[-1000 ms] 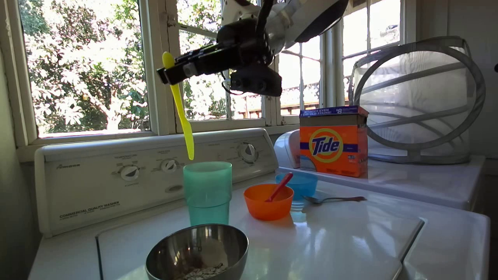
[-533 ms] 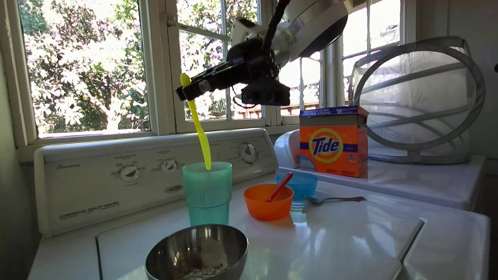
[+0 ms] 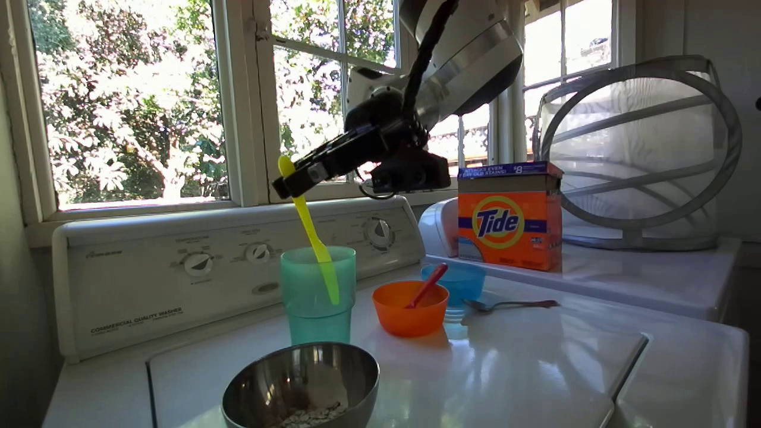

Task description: Put the yellow knife in the green cup and then use the pink spoon to transfer a spoonful of contents from the silver bowl to the orange bowl

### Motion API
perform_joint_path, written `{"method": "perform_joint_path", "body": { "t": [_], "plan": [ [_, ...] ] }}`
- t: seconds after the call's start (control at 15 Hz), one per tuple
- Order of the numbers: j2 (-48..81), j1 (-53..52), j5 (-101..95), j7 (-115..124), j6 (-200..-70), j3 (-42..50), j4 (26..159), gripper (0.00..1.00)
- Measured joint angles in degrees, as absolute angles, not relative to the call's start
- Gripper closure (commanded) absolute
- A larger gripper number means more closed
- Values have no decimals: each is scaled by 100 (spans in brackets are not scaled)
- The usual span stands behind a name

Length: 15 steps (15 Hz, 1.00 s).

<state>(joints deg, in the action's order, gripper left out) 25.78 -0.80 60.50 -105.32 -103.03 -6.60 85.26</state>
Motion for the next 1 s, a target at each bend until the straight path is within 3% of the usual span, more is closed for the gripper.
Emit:
{"method": "perform_joint_path", "body": {
  "t": [0.73, 0.8, 0.87, 1.0],
  "plan": [
    [3177, -80, 6029, -10050, -10645, -661, 8110, 94],
    [3215, -79, 6029, -10001, -10648, -661, 8062, 50],
    [3254, -79, 6029, -9954, -10648, -663, 8011, 50],
    [3319, -79, 6028, -9859, -10648, -674, 7933, 36]
  ]
}}
